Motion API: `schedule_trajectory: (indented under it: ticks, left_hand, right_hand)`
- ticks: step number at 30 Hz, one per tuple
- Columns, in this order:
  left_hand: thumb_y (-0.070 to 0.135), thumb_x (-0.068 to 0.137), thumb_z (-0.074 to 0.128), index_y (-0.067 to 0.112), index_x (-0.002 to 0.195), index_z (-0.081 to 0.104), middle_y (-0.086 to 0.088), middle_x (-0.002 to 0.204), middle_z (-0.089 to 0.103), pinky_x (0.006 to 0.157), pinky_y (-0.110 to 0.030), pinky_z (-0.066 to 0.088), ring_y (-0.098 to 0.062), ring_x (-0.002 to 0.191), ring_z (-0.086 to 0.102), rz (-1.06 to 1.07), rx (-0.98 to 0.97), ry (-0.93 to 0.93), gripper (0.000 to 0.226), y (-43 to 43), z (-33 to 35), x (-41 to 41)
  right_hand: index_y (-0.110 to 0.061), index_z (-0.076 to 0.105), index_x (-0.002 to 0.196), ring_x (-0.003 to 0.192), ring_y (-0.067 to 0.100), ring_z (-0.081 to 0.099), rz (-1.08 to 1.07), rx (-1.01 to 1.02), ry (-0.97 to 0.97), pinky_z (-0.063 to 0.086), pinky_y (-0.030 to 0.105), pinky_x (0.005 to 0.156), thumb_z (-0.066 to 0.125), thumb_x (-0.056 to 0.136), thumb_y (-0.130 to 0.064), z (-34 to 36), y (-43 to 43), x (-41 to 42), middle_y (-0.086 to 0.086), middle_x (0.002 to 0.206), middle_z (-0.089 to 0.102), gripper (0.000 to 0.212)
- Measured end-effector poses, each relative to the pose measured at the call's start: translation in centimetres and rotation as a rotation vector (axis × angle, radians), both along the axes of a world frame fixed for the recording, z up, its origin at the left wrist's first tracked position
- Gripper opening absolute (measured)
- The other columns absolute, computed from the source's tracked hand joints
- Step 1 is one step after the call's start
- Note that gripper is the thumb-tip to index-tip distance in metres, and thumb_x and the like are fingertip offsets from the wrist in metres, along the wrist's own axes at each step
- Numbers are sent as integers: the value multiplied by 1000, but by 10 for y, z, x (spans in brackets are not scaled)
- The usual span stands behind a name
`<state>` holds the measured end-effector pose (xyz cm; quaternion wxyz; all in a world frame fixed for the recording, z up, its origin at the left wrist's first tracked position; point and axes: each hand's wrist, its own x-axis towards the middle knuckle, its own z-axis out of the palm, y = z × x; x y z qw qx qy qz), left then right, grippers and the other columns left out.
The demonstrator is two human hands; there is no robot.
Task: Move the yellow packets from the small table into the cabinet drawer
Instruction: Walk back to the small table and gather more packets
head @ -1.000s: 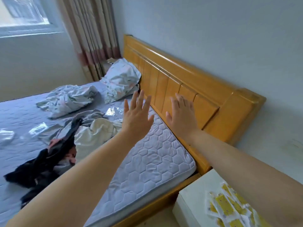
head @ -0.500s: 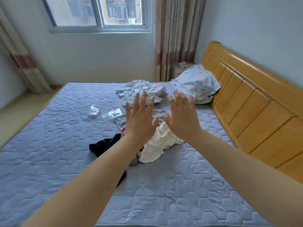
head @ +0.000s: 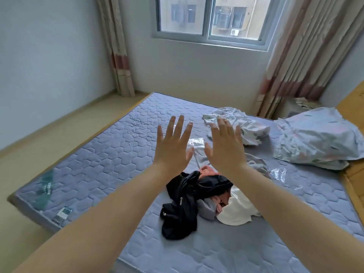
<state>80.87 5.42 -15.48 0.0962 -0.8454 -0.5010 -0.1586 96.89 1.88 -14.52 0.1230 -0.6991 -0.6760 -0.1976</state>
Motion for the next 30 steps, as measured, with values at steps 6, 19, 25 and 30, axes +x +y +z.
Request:
schedule_trajectory:
  ticks: [6, 19, 25, 30]
  left_hand:
    - [43, 95, 47, 18, 153, 13, -9, 161, 3, 113, -61, 6, -30, 148, 0, 8, 18, -32, 72, 69, 0, -121]
    - [47, 99, 30, 20, 153, -5, -6, 160, -14, 113, -58, 2, -28, 147, -13, 115, -11, 11, 70, 222, 26, -425]
    - [46, 99, 30, 20, 153, -7, -6, 160, -14, 114, -57, 3, -28, 147, -13, 202, -24, 10, 70, 291, 23, -536]
    - [46, 99, 29, 20, 152, -7, -7, 160, -13, 114, -57, 5, -28, 147, -12, 230, 3, 77, 70, 372, 16, -622]
  right_hand:
    - [-6, 44, 136, 135, 36, 36, 41, 16, 16, 22, 58, 110, 60, 85, -36, -7, 69, -122, 18, 146, 39, 62]
    - [-9, 29, 145, 144, 29, 17, 106, 20, 53, 9, 51, 116, 47, 94, -36, 27, 243, -432, 13, 155, 21, 61]
    - [-6, 36, 142, 142, 31, 23, 197, 24, 79, 14, 52, 115, 52, 91, -34, 20, 325, -542, 14, 152, 28, 60]
    - [-3, 42, 137, 140, 33, 28, 227, 36, 115, 20, 54, 112, 55, 88, -32, 9, 407, -626, 17, 149, 34, 58]
